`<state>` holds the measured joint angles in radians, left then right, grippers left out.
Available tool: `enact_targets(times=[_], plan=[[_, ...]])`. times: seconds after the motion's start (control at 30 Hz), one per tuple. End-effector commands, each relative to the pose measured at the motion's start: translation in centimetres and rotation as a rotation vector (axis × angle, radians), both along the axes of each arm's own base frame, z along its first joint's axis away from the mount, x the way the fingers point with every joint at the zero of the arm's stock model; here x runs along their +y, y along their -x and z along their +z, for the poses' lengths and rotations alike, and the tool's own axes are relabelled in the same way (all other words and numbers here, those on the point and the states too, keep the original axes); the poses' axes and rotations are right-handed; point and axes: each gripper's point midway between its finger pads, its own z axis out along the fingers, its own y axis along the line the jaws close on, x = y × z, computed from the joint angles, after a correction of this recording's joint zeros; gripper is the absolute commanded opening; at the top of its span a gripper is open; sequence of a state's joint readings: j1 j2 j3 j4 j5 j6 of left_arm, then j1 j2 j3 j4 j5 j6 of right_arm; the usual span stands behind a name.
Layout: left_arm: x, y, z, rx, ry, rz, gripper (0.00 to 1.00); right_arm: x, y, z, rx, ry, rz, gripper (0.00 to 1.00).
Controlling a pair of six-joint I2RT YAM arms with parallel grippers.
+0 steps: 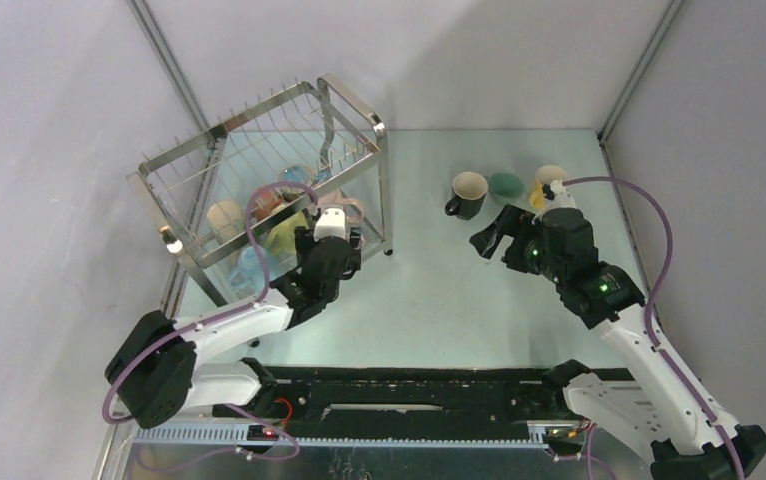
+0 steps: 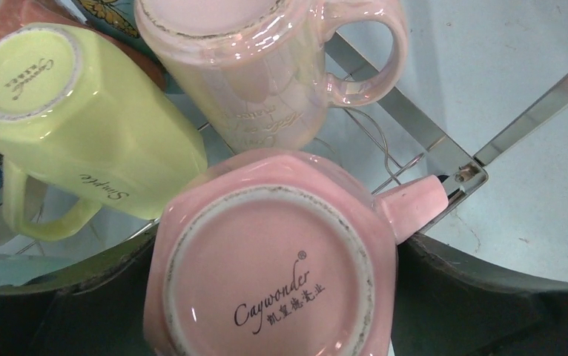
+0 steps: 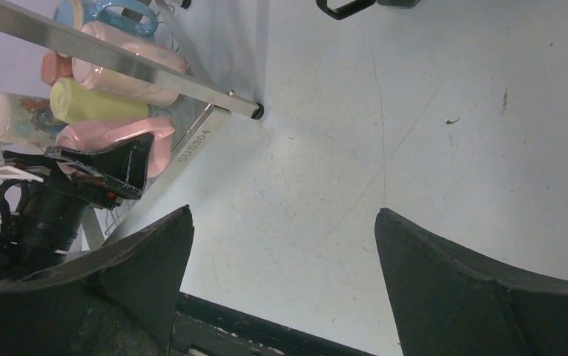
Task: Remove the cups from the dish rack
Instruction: Unload the cup from the dish rack.
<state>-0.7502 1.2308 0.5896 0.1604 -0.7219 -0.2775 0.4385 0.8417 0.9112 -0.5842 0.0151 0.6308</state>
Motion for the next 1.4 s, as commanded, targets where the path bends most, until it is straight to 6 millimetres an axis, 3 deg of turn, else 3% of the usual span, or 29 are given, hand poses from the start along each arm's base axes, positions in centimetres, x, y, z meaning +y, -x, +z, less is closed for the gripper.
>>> enact_targets(times=[0.0, 0.4, 0.93, 1.37], plan=[[-1.1, -0.4, 6.5, -0.158, 0.14, -0.012, 0.2, 0.7, -0.1, 1.4, -0.057, -0.027, 0.024, 0.98], [-2.4, 1.2, 7.0, -0.133, 0.139, -0.106, 0.18, 2.4, 0.0, 1.5, -0.081, -0.03, 0.078, 0.98], [-5.9, 4.2, 10.0, -0.07, 0.222, -0.328, 0.18, 7.2, 2.2, 1.8, -0.202, 0.025, 0.313, 0.99], [-8.7, 6.7, 13.1, -0.054, 0.34, -0.516, 0.17, 9.8, 4.7, 1.8, -0.206, -0.029, 0.455, 0.97]])
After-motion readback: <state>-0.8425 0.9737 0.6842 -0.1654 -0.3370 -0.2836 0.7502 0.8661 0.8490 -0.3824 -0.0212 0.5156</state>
